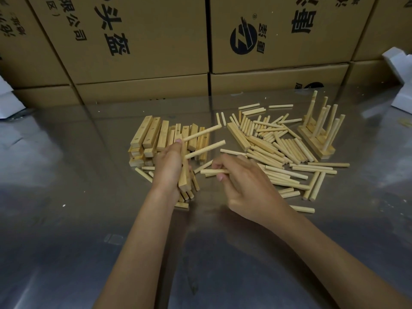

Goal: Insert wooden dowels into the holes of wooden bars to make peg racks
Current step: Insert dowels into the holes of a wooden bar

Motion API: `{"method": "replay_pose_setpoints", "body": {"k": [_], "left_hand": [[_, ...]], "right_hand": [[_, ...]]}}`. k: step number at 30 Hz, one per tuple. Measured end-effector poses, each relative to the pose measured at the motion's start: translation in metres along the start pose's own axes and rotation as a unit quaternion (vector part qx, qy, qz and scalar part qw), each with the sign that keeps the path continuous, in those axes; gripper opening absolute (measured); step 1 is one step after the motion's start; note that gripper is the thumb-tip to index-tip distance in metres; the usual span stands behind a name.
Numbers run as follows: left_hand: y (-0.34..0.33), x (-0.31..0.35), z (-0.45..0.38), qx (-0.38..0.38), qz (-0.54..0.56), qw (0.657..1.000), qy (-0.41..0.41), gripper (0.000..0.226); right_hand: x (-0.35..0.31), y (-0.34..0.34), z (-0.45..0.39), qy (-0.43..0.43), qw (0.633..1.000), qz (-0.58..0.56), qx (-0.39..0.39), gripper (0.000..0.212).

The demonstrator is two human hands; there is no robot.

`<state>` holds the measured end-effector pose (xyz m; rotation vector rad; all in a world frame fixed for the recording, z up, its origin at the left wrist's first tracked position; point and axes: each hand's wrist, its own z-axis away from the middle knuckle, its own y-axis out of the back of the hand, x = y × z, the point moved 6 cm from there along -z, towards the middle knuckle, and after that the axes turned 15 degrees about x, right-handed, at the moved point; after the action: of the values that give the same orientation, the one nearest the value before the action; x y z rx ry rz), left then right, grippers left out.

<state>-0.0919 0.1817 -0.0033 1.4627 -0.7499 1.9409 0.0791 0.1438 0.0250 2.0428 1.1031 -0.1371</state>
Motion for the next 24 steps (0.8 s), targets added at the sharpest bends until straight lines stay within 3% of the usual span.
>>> {"method": "replay_pose_setpoints", "body": {"k": [5,13,18,24], "left_hand": [[-0.009,-0.004,0.008,-0.050,-0.023,0.998,0.016,0.036],[-0.012,-0.008,0.015,-0.057,0.013,0.997,0.055,0.028],[-0.015,-0.012,0.016,-0.057,0.031,0.994,0.083,0.033],[-0.017,-0.012,0.015,-0.051,0.020,0.997,0.049,0.034]], "right_hand": [[-0.015,0.008,0.000,0.036,0.998,-0.034,0.027,0.020],[-0.025,0.015,0.002,0.086,0.995,-0.027,0.044,0.019],[-0.022,0.013,0.002,0.079,0.996,-0.040,0.023,0.021],[-0.021,0.011,0.003,0.068,0.995,-0.076,0.021,0.017]]}}
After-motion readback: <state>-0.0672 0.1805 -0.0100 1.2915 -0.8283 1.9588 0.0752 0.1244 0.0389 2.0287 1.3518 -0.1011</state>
